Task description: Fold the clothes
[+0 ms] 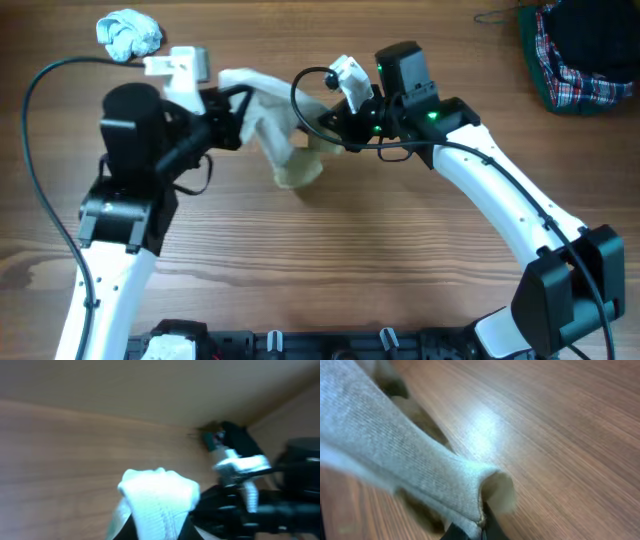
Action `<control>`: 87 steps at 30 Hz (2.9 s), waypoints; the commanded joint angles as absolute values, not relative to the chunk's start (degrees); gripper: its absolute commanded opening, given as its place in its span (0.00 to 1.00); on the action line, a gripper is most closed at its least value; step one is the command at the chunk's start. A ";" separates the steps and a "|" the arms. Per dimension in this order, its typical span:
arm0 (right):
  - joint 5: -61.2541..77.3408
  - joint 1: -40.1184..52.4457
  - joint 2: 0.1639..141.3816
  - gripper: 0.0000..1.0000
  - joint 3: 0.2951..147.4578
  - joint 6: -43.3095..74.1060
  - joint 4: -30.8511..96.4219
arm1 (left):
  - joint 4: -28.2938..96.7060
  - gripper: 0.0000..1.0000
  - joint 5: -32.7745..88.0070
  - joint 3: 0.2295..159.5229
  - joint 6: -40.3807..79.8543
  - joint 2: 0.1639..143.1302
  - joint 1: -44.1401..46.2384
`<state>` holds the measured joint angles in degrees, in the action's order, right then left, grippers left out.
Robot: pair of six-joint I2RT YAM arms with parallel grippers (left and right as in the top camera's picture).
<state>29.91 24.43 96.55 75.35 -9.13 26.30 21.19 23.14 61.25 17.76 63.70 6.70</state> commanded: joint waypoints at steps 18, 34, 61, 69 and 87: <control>20.47 21.12 91.70 0.04 75.31 -10.90 31.09 | 22.70 0.79 25.28 61.63 -4.21 83.29 10.52; 29.87 21.15 81.25 0.04 75.31 -25.85 40.82 | 13.41 0.77 37.28 61.63 -22.00 94.61 13.87; 36.34 21.15 81.25 0.04 75.31 -26.17 43.16 | 15.16 0.61 56.29 61.63 -44.58 101.67 14.15; 36.32 21.15 81.25 0.04 75.31 -26.13 42.41 | 15.73 0.04 58.06 61.63 -38.48 101.75 14.15; 10.26 21.12 81.25 0.04 75.31 -16.36 37.32 | 11.73 0.06 30.09 61.63 -11.33 80.07 7.01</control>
<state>8.62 21.26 81.67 75.35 -17.37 37.60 8.69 30.83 61.47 -12.38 79.22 7.01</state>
